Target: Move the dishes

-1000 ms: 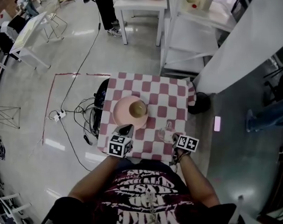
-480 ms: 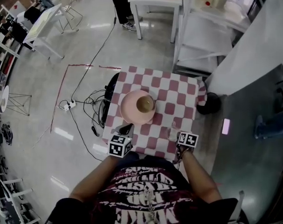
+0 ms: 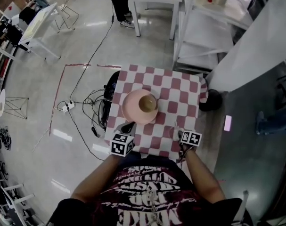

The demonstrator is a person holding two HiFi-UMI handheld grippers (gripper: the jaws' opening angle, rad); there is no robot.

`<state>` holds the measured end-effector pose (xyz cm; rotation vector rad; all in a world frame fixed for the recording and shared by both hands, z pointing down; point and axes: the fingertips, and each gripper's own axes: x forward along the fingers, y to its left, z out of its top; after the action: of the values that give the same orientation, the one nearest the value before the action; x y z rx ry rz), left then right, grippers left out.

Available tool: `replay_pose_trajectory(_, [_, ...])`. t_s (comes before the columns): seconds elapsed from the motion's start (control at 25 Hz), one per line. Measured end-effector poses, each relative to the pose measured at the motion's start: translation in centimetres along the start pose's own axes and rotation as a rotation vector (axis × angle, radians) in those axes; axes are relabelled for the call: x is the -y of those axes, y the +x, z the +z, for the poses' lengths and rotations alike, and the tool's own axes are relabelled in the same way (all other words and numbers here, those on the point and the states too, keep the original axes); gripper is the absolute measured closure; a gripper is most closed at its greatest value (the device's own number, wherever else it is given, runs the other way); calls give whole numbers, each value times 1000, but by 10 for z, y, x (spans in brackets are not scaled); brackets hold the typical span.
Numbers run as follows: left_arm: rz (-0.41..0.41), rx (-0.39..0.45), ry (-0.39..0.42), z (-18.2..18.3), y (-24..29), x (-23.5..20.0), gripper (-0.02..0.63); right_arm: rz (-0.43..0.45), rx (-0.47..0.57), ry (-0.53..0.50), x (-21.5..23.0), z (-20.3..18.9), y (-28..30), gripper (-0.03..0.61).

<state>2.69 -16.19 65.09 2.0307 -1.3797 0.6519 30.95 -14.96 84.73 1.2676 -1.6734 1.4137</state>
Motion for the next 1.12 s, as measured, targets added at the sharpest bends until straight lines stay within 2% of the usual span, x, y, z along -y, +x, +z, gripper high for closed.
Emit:
replay_pose_trajectory(0.04, [-13,1,6,2,2,-2,588,2,16,9,-1,2,-3,413])
replay_pose_trajectory(0.08, [-27,3,12,5,5,-4,588,-5,32,10,-1,5,-6,398])
replay_pose_trajectory(0.24, [-78,15,31,15,13,-15,588,-62,67,4,-4,11,-17,373])
replay_pose_trajectory(0.48, [-145,31,60,28,15,-32,588,-146,97,10,-11,5,-36,368])
replay_pose_trajectory(0.72, [-189,22,55,32,15,-49,588,-209,149,29,-20,3,-53,368])
replay_pose_trajectory(0.84, [-209,32,61,36,12,-55,588,-197,173,17,-38,5,-57,370])
replay_pose_trajectory(1.0, [-218,36,56,39,9,-69,588,-142,200,-18,-74,12,-54,394])
replay_pose_trajectory(1.12, [-220,35,49,38,5,-80,588,-129,180,-44,-95,13,-46,480])
